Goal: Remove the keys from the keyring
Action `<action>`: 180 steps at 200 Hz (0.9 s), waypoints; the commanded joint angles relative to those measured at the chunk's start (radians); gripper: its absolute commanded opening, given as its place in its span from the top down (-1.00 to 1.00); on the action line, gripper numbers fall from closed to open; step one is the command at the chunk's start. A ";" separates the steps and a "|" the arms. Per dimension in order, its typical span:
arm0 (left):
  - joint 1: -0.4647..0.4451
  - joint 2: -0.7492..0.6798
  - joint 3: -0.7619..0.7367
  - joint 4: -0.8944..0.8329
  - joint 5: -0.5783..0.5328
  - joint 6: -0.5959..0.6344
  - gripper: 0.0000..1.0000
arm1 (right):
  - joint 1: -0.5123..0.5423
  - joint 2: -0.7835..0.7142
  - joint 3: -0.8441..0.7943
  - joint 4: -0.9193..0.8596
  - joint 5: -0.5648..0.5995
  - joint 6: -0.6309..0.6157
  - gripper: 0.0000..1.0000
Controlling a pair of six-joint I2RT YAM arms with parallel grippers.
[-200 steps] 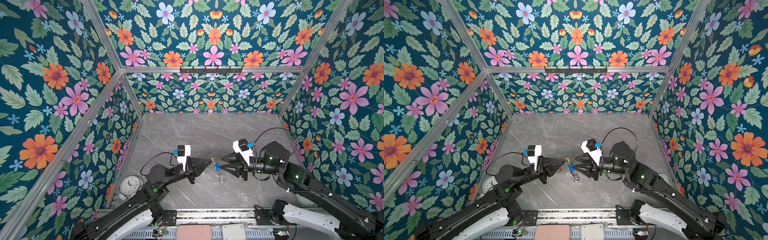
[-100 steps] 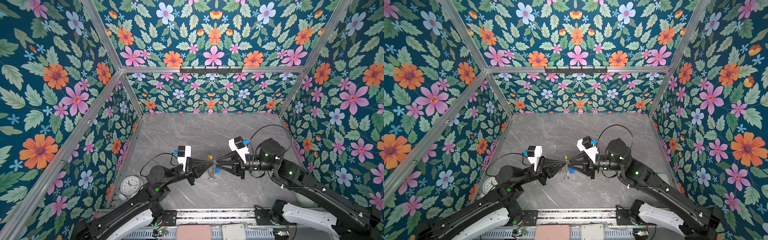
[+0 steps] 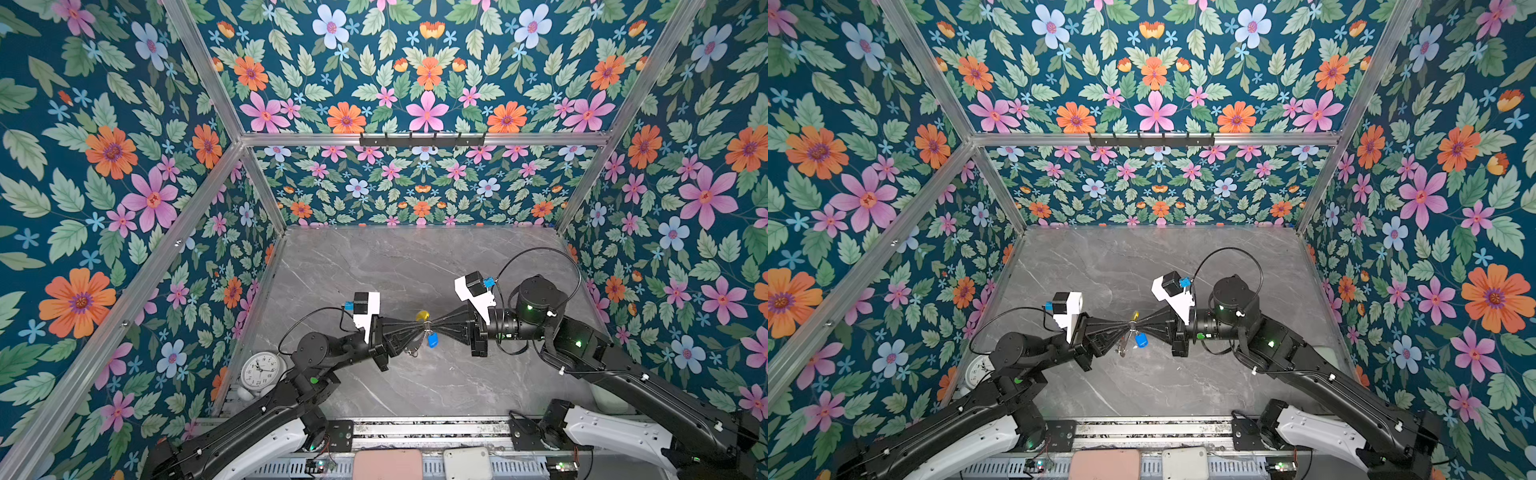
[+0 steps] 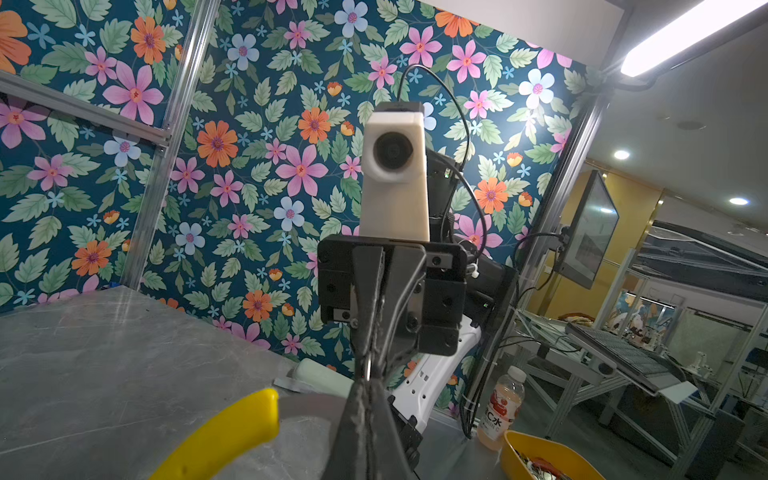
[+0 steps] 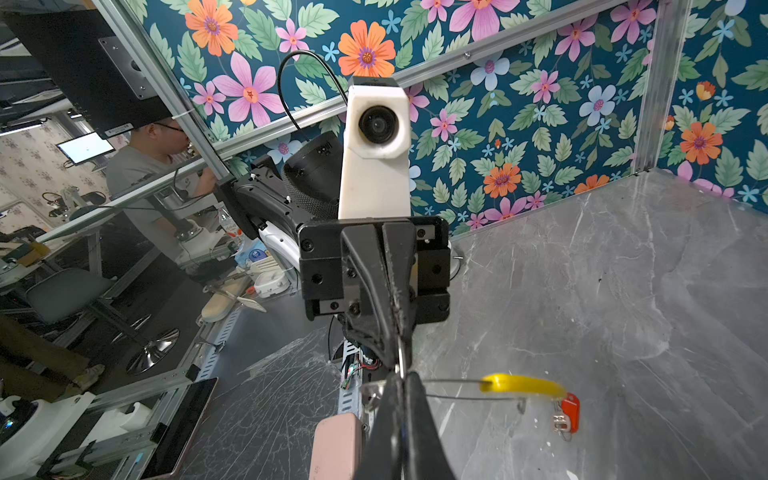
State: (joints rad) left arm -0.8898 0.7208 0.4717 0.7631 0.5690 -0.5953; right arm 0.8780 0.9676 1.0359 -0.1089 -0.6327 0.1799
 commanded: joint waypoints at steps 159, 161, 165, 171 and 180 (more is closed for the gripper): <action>0.000 0.040 0.290 -0.651 0.092 0.145 0.34 | -0.005 0.057 0.197 -0.394 0.027 -0.151 1.00; 0.000 0.041 0.296 -0.657 0.094 0.146 0.35 | -0.005 0.057 0.197 -0.397 0.029 -0.153 1.00; 0.000 0.043 0.303 -0.667 0.099 0.149 0.35 | -0.006 0.059 0.201 -0.402 0.030 -0.154 1.00; 0.000 0.046 0.313 -0.682 0.104 0.149 0.35 | -0.005 0.061 0.206 -0.409 0.030 -0.158 1.00; 0.000 0.051 0.333 -0.712 0.108 0.160 0.37 | -0.005 0.064 0.213 -0.419 0.032 -0.163 1.00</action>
State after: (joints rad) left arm -0.8902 0.7616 0.7647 0.1627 0.6327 -0.4778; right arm 0.8715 1.0256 1.2297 -0.4892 -0.6090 0.0490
